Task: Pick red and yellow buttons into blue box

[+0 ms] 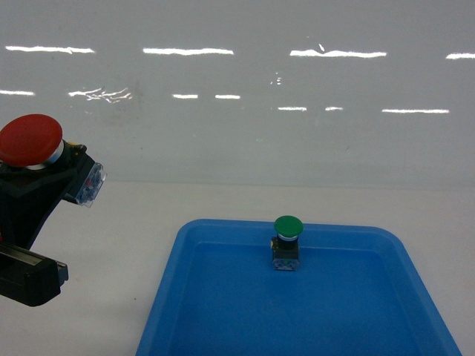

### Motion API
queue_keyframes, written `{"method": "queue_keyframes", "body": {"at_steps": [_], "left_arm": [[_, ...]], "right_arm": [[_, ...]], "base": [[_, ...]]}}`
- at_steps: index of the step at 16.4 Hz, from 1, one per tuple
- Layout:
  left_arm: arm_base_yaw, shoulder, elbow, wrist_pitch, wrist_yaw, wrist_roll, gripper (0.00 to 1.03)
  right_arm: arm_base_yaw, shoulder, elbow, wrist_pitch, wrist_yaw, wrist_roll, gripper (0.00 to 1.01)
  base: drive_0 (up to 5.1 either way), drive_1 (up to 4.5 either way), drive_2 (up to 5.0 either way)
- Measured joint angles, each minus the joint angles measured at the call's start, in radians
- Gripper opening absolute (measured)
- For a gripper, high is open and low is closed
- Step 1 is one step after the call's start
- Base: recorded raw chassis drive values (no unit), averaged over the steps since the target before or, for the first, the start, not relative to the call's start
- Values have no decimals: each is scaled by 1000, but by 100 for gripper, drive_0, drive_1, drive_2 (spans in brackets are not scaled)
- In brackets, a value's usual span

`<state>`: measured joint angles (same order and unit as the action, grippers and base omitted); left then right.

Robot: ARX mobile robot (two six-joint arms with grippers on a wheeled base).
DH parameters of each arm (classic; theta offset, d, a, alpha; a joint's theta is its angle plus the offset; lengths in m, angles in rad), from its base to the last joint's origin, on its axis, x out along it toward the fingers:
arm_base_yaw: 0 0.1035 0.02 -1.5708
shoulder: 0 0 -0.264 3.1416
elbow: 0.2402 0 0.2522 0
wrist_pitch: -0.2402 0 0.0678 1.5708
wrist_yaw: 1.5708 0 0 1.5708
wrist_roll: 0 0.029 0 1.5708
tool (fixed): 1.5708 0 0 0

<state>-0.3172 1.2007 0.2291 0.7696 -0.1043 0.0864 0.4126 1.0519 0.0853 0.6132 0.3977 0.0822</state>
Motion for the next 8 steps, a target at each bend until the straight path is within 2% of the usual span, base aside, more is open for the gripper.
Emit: {"method": "queue_keyframes", "body": {"at_steps": [8], "left_arm": [[0,0,0,0,0,0,20]], "right_arm": [[0,0,0,0,0,0,29]], "base": [[0,0,0]]}}
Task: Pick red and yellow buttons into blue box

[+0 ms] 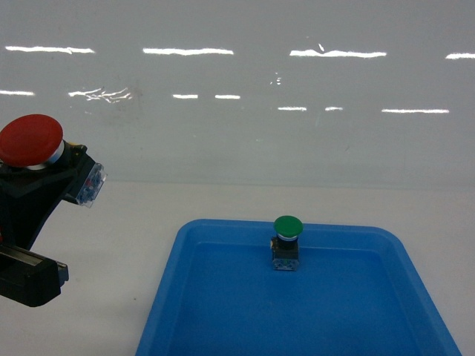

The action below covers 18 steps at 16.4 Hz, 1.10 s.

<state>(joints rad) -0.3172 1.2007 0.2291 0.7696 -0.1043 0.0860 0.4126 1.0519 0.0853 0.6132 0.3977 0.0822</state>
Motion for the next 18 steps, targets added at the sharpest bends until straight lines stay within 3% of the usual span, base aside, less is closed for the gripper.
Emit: {"method": "queue_keyframes", "body": {"at_steps": [4,10,18], "left_arm": [[0,0,0,0,0,0,20],[2,5,1,-4,-2,0,20],[3,5,1,0,-3,0,20]], "right_arm": [[0,0,0,0,0,0,29],[0,0,0,1,0,0,29],[0,0,0,0,0,0,29]], "base": [[0,0,0],[3,-400,406],[429,-429,5]]}}
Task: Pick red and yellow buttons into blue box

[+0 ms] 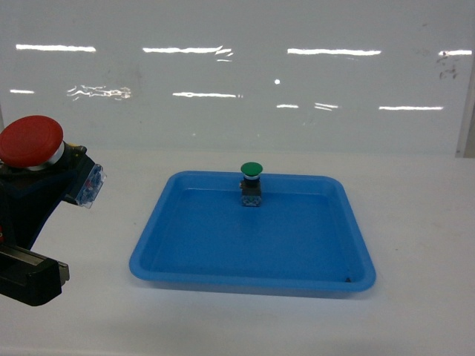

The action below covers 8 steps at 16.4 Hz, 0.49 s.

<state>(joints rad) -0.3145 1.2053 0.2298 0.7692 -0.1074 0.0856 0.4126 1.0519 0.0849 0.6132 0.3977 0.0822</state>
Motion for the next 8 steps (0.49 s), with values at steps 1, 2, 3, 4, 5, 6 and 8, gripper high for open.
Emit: {"method": "queue_keyframes", "body": {"at_steps": [1,2,3,4,5,6,8], "left_arm": [[0,0,0,0,0,0,20],[0,0,0,-2,0,0,20],[0,0,0,2,0,0,20],[0,2,0,-5,0,0,20],[0,1,0,-2,0,0,20],[0,-1,1,3,2,0,20],[0,2,1,-5,2,0,20]], "right_arm": [[0,0,0,1,0,0,29],[0,0,0,-1,0,0,29],[0,0,0,2,0,0,29],[0,0,-1,-3,0,0,29],[0,0,-1,2,1,0,29],[0,0,0,3,0,0,29],[0,1,-1,-3,1,0,29]], "base": [[466,-395,-37],[465,-393,-41],[463,-394,-43],[459,-398,-47],[461,-399,-51],[457,-400,-51],[458,-403,-54]]}}
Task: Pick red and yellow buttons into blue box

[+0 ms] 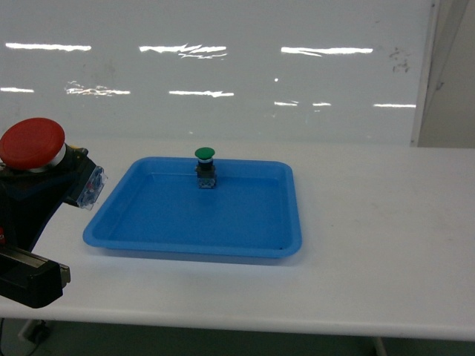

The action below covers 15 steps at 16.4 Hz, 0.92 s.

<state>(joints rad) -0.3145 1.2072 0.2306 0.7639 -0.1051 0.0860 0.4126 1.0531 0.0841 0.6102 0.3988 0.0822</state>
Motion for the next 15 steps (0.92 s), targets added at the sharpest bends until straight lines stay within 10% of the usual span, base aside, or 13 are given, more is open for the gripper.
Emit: {"method": "queue_keyframes", "body": {"at_steps": [15], "left_arm": [[-1,-1,0,4,1,0,19]], "right_arm": [[0,-1,0,1,1,0,29]], "base": [[469,-383,-76]]}}
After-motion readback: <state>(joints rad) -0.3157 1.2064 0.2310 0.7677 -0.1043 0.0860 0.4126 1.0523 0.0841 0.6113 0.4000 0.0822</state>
